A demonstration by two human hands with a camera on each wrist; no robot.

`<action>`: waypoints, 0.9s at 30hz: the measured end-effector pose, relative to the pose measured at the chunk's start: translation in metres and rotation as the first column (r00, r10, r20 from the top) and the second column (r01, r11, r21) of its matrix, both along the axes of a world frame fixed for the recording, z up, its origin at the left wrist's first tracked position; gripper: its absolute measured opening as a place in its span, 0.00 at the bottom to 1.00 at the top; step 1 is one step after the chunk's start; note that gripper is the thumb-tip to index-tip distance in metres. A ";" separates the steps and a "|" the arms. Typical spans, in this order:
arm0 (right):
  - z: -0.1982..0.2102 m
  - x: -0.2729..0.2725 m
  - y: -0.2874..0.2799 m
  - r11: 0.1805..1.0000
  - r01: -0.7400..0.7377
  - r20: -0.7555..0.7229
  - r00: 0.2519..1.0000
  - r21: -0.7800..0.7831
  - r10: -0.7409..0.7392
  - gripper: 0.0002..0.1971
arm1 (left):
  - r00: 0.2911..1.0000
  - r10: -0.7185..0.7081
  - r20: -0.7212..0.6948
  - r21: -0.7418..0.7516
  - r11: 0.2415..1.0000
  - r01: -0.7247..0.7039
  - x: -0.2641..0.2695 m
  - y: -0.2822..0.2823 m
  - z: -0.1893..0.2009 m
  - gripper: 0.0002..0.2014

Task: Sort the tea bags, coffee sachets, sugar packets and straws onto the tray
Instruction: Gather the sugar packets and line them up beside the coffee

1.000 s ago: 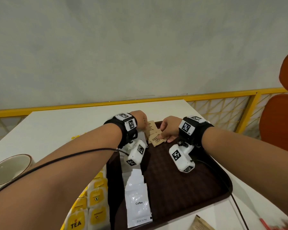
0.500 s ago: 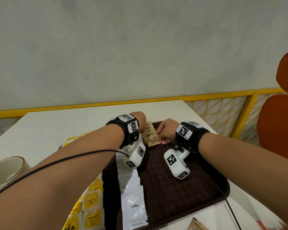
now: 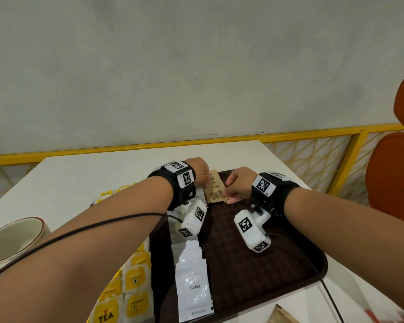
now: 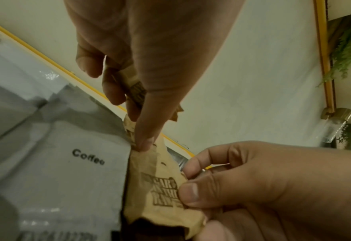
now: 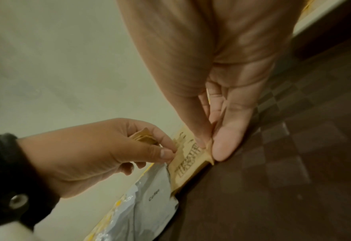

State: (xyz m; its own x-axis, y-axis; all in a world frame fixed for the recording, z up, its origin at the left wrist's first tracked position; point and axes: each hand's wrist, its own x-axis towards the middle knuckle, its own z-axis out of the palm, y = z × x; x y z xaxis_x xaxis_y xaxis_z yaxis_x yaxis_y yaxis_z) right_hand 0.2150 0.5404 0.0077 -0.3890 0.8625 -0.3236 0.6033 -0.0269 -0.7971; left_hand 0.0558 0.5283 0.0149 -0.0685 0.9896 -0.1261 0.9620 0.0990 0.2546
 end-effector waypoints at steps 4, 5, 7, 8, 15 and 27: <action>0.002 0.000 -0.002 0.999 0.023 -0.003 1.000 -0.036 -0.023 0.08 | 0.998 -0.014 0.062 0.051 0.999 0.011 0.000 -0.011 0.007 0.08; 0.003 0.001 -0.003 0.999 0.019 0.009 1.000 -0.036 -0.019 0.08 | 0.997 -0.017 0.081 0.070 0.998 0.011 0.000 -0.015 0.008 0.09; 0.004 0.003 -0.004 1.000 0.001 0.053 0.999 -0.018 0.000 0.08 | 0.987 -0.030 0.157 0.120 0.993 0.011 0.002 -0.024 0.011 0.12; 0.005 0.005 -0.006 1.000 -0.002 0.067 0.998 0.011 0.002 0.07 | 0.960 -0.045 0.276 0.147 0.989 0.004 0.003 -0.029 0.013 0.15; 0.021 0.003 -0.029 0.996 -0.075 -0.504 0.860 0.039 0.084 0.12 | 0.314 -0.076 0.946 0.107 0.991 -0.080 0.007 -0.065 0.020 0.19; 0.027 0.012 -0.050 0.996 -0.063 -0.644 0.765 -0.055 0.012 0.05 | 0.582 -0.044 0.812 0.107 0.992 -0.073 0.018 -0.083 0.027 0.15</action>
